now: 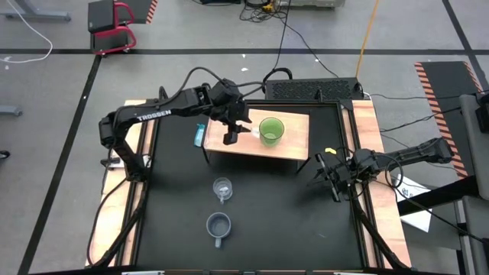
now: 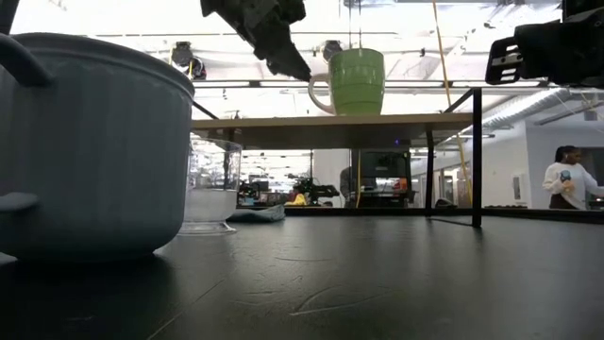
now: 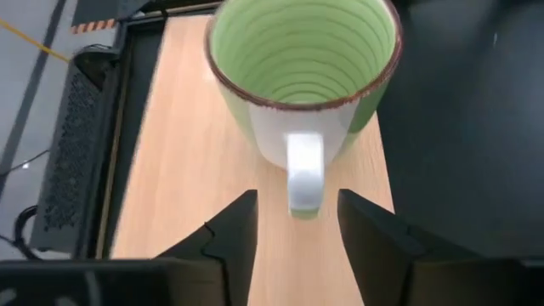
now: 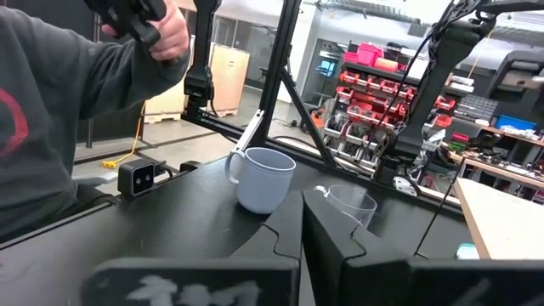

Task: Stack small to large cups/mugs on shelf
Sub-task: Put the green cup on the shelf

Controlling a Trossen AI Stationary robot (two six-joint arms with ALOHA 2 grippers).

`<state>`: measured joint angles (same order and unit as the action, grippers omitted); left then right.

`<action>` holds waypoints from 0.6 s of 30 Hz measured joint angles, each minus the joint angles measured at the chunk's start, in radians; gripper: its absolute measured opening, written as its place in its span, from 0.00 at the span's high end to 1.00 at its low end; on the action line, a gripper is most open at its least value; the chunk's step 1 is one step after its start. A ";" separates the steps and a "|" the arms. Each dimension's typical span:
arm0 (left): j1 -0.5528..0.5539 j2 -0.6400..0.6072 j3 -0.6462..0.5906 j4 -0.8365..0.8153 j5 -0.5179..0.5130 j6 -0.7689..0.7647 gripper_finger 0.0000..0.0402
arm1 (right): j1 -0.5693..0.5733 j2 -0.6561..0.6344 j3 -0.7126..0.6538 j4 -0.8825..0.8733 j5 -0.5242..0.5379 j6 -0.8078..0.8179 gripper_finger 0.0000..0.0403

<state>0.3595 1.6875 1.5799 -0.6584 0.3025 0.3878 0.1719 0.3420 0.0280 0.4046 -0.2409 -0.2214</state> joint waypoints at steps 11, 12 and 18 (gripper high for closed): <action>0.002 -0.001 -0.041 0.087 0.003 0.002 0.56 | 0.000 0.000 0.000 0.000 0.000 0.000 1.00; 0.003 -0.001 -0.041 0.086 0.004 0.002 0.56 | 0.000 0.000 0.000 0.000 0.000 0.000 1.00; 0.006 -0.001 -0.041 0.084 0.012 -0.006 0.56 | 0.000 0.000 0.000 0.000 0.000 0.000 1.00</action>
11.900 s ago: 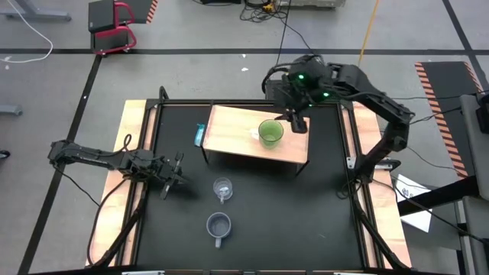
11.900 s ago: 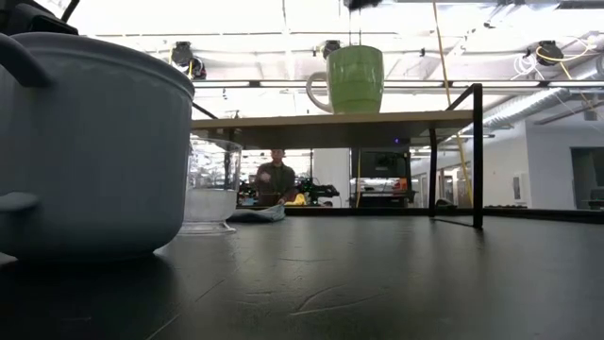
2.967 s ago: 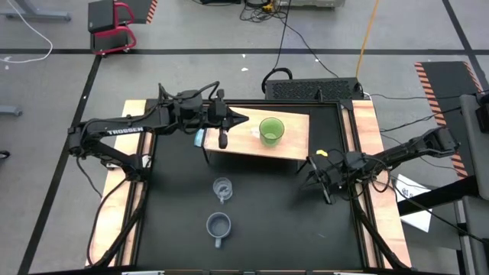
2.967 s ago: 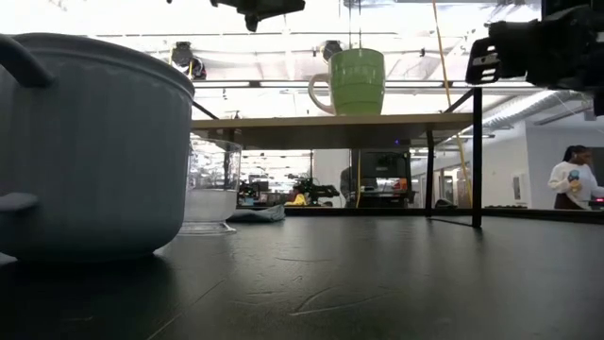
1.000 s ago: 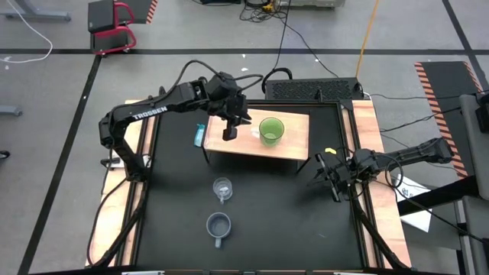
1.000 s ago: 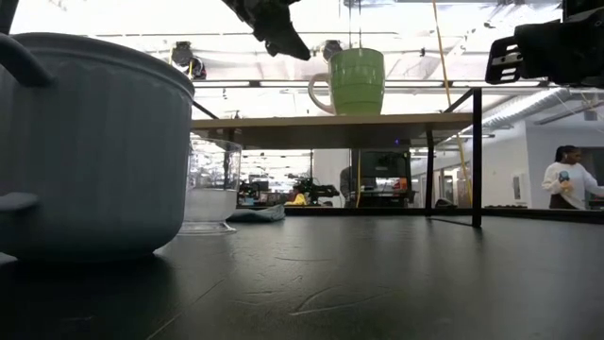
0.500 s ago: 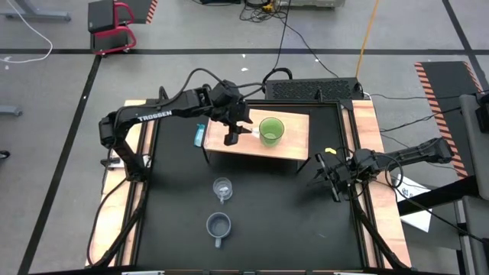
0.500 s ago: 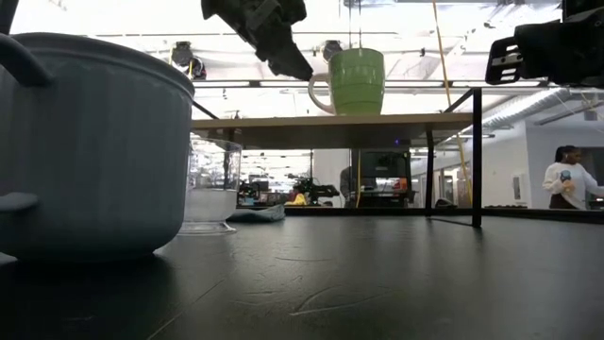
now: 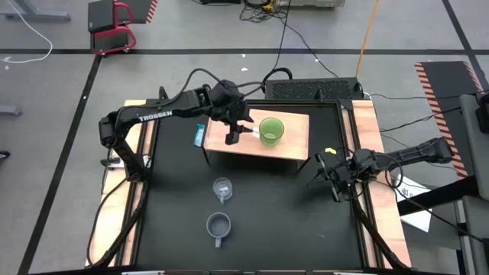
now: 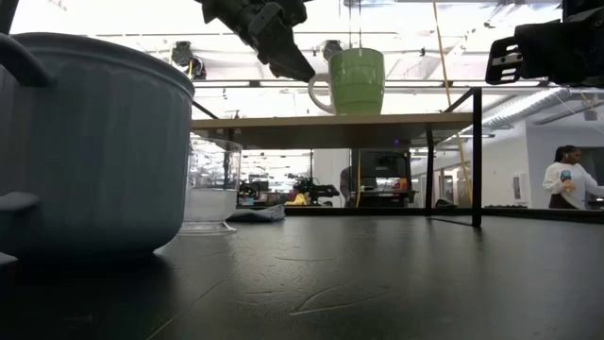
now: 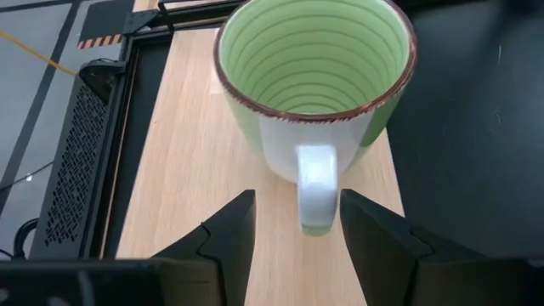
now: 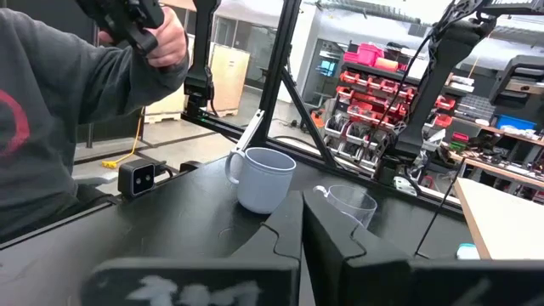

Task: Stack small to large cups/mugs on shelf
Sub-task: Put the green cup on the shelf

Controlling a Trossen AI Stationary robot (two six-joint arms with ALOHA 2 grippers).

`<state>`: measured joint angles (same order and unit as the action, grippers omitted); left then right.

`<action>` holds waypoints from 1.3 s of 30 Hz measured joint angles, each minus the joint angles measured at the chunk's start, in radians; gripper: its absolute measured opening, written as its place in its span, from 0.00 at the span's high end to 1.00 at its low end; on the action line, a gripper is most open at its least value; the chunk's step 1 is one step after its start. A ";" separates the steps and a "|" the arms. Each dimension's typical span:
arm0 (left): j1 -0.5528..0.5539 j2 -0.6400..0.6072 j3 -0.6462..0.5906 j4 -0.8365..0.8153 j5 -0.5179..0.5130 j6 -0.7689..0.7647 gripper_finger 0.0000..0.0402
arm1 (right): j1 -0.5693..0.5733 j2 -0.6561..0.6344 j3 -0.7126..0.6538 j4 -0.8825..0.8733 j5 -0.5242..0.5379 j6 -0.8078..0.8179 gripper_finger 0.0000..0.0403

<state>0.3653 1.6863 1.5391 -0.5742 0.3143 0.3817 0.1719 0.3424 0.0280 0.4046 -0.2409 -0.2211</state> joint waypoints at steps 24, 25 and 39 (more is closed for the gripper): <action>-0.007 0.056 0.000 0.030 0.053 -0.016 0.56 | 0.000 0.000 0.000 0.001 0.000 0.016 1.00; -0.008 0.065 0.000 0.043 0.053 -0.014 0.56 | 0.000 0.000 0.000 0.000 0.000 0.016 1.00; -0.006 0.091 0.000 0.056 0.059 -0.014 0.57 | 0.000 0.004 0.000 -0.008 0.000 0.018 1.00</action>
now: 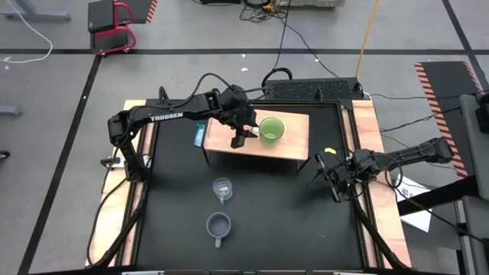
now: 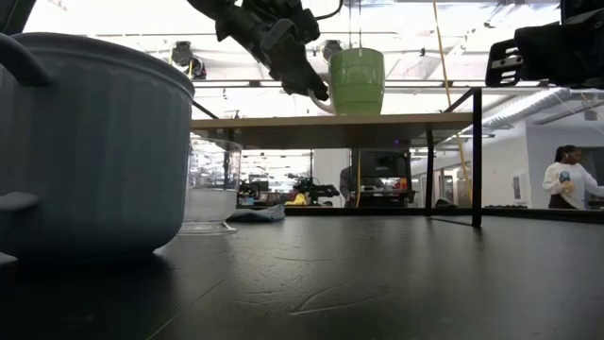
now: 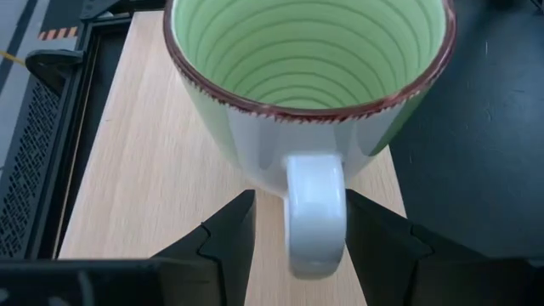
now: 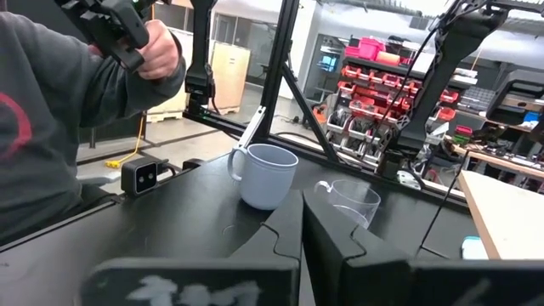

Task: Stack small to large cups/mugs on shelf
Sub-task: Put the green cup on the shelf

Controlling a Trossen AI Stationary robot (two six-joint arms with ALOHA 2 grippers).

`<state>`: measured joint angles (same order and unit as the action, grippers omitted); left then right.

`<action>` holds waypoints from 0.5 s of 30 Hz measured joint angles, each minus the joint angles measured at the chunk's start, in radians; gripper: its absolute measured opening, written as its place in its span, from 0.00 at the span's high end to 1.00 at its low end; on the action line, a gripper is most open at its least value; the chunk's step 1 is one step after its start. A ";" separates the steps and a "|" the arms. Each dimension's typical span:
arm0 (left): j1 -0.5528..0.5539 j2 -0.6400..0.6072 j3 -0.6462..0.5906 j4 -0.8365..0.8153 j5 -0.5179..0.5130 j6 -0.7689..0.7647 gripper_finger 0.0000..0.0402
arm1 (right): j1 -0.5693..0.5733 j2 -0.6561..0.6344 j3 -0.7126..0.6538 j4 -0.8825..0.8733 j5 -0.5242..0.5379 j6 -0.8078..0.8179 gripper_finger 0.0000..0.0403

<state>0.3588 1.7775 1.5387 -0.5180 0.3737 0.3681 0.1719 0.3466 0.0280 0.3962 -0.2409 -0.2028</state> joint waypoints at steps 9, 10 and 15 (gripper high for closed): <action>0.000 0.000 0.000 -0.002 0.000 -0.014 0.85 | 0.000 0.000 0.000 -0.002 0.000 0.000 1.00; 0.000 0.000 0.000 -0.001 0.000 -0.017 0.87 | 0.000 0.000 0.000 -0.002 0.000 0.000 1.00; 0.000 0.000 0.000 -0.002 0.000 -0.014 0.87 | 0.000 0.000 0.000 -0.005 0.000 0.000 1.00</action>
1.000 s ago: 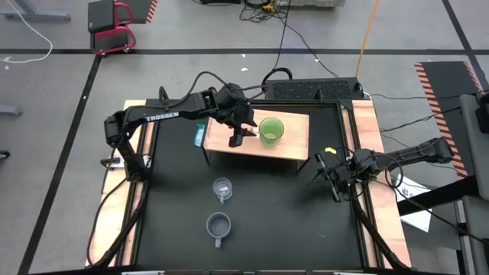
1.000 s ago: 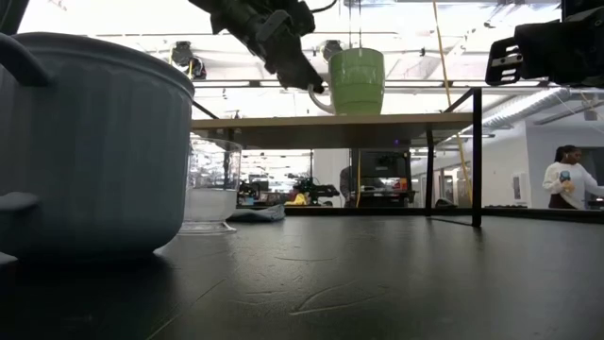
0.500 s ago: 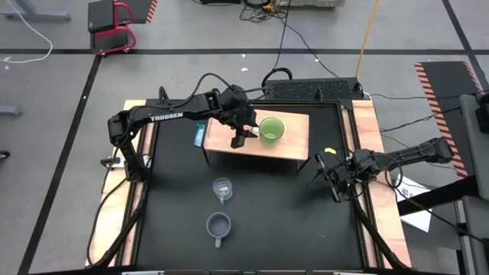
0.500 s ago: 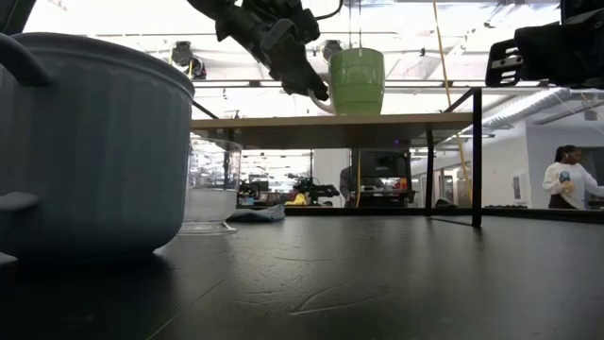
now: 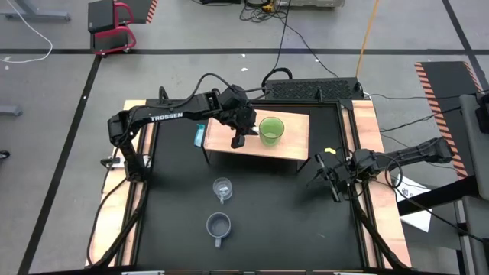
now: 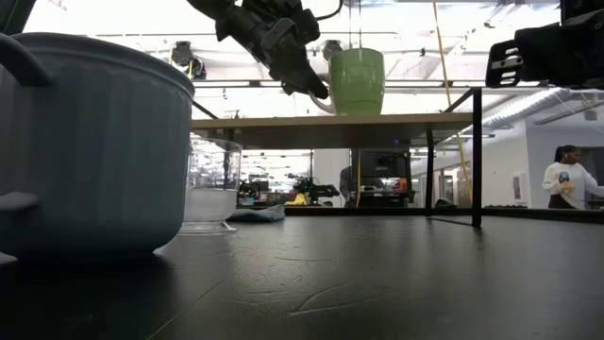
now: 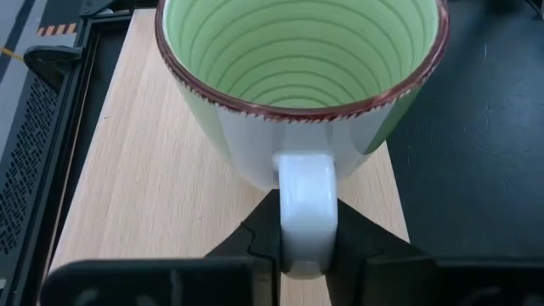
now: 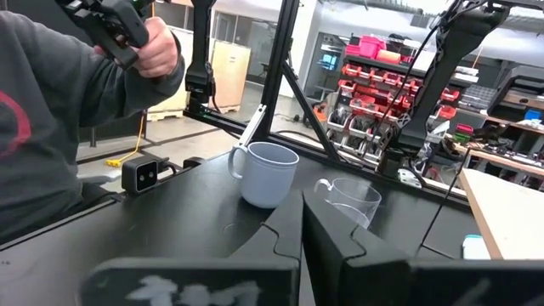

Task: Stack small to large cups/mugs on shelf
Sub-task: Put the green cup on the shelf

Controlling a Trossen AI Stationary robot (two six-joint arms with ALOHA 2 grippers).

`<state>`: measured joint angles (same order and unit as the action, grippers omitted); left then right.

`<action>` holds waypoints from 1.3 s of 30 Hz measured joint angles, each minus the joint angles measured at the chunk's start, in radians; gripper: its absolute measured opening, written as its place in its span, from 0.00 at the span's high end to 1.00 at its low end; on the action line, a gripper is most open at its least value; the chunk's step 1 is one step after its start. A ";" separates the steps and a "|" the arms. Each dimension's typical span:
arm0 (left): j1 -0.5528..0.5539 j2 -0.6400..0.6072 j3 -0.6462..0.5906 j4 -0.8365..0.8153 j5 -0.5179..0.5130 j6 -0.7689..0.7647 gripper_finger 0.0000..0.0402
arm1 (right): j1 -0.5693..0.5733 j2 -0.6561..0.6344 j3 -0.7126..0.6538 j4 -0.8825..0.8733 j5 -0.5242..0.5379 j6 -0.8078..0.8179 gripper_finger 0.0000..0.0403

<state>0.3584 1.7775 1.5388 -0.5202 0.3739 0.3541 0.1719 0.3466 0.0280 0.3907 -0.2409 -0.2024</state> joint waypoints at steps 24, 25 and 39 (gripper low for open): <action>-0.066 -0.062 0.000 0.008 -0.142 0.001 0.87 | 0.000 0.000 0.000 -0.008 0.000 0.009 1.00; -0.066 -0.072 0.000 0.013 -0.149 -0.005 0.87 | 0.000 0.001 0.000 -0.008 0.000 0.009 1.00; -0.072 -0.156 0.000 -0.045 -0.332 -0.189 0.87 | 0.000 0.001 0.000 -0.002 0.000 0.009 1.00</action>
<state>0.2865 1.6218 1.5391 -0.5654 0.0422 0.1648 0.1719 0.3477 0.0280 0.3891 -0.2409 -0.1938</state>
